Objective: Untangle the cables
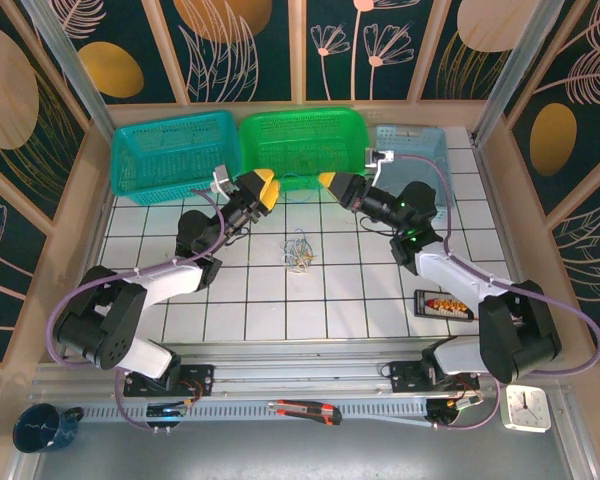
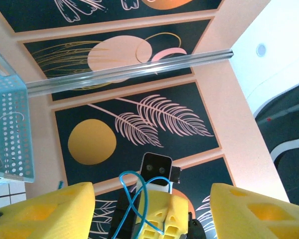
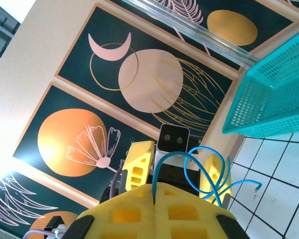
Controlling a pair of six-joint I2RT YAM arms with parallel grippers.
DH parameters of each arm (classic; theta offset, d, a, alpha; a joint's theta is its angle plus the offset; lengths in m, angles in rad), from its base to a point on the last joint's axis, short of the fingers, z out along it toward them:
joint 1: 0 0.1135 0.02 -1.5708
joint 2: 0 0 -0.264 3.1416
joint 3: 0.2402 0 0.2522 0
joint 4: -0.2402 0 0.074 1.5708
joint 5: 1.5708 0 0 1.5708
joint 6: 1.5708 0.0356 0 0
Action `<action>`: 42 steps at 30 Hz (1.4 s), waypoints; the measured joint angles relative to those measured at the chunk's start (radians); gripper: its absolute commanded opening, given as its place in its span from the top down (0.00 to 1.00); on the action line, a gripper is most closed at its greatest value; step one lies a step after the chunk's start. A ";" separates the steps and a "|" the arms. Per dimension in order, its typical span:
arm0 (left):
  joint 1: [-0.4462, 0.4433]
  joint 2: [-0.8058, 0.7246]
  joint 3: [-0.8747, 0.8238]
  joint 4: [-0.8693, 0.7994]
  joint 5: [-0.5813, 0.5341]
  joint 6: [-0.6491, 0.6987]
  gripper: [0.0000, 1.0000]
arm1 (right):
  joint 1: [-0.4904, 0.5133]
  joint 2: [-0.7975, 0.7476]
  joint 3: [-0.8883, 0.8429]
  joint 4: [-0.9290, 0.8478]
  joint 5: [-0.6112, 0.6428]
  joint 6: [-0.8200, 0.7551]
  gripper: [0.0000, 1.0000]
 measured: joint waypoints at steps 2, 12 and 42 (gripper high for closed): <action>0.000 0.005 0.000 0.013 0.000 -0.004 0.39 | 0.003 0.003 0.000 0.000 0.000 0.003 1.00; 0.000 -0.008 -0.054 -0.024 -0.045 0.028 0.20 | 0.003 0.003 0.020 -0.015 0.001 -0.010 1.00; 0.000 0.021 -0.048 0.039 -0.043 0.008 0.60 | 0.046 0.045 0.037 -0.003 0.001 -0.017 1.00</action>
